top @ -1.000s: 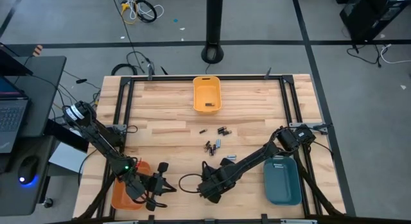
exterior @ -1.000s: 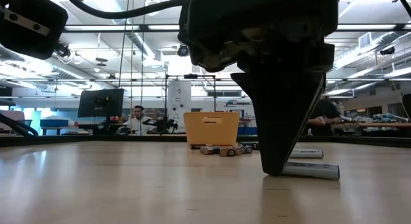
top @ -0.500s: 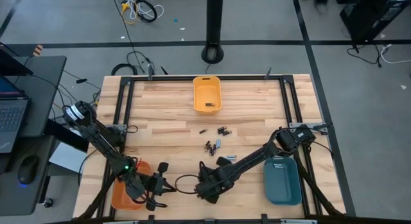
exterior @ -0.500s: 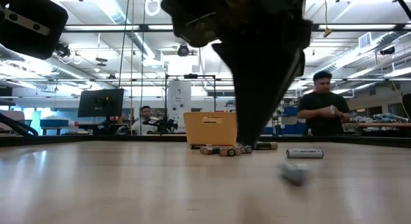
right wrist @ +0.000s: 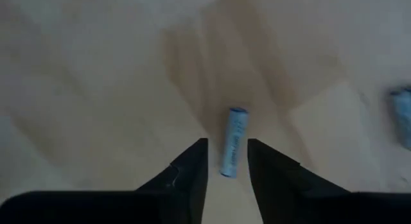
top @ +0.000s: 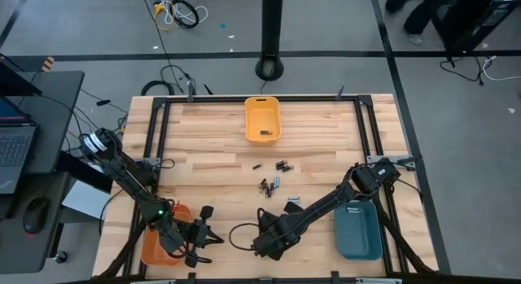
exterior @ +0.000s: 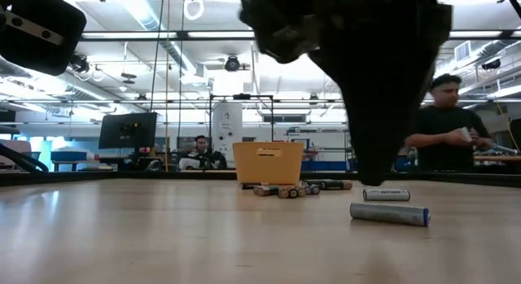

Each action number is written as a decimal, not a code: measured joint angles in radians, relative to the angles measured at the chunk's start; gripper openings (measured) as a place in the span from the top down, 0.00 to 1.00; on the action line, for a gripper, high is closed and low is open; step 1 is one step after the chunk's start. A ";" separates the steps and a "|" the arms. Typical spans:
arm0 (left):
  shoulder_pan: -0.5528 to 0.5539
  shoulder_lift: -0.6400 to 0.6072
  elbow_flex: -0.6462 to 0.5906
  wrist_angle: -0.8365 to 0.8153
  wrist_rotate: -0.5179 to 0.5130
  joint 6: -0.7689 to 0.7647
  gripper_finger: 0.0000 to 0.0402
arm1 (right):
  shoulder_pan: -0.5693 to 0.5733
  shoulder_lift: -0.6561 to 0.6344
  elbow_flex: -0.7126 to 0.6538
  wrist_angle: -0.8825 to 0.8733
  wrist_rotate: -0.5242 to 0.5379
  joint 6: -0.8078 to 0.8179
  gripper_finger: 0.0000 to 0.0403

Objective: Sort batteries
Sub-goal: Put the white battery into the blue bin

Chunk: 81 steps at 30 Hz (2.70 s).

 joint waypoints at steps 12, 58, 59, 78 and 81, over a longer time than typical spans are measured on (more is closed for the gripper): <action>0.000 0.000 0.000 0.000 0.000 -0.016 0.97 | -0.004 -0.012 -0.160 0.123 -0.041 0.009 0.76; -0.006 0.004 0.000 0.000 -0.015 -0.017 0.97 | 0.099 -0.265 -0.175 -0.185 -0.020 0.094 0.92; -0.006 0.004 0.000 0.000 -0.015 -0.017 0.97 | 0.113 -0.287 -0.175 -0.227 -0.024 0.116 0.92; -0.006 0.003 0.000 -0.001 -0.019 -0.016 0.97 | 0.409 -0.608 -0.709 -0.135 -0.052 0.196 0.92; -0.006 0.003 0.000 -0.008 -0.019 -0.016 0.97 | 0.416 -0.662 -0.833 0.005 -0.052 0.182 0.92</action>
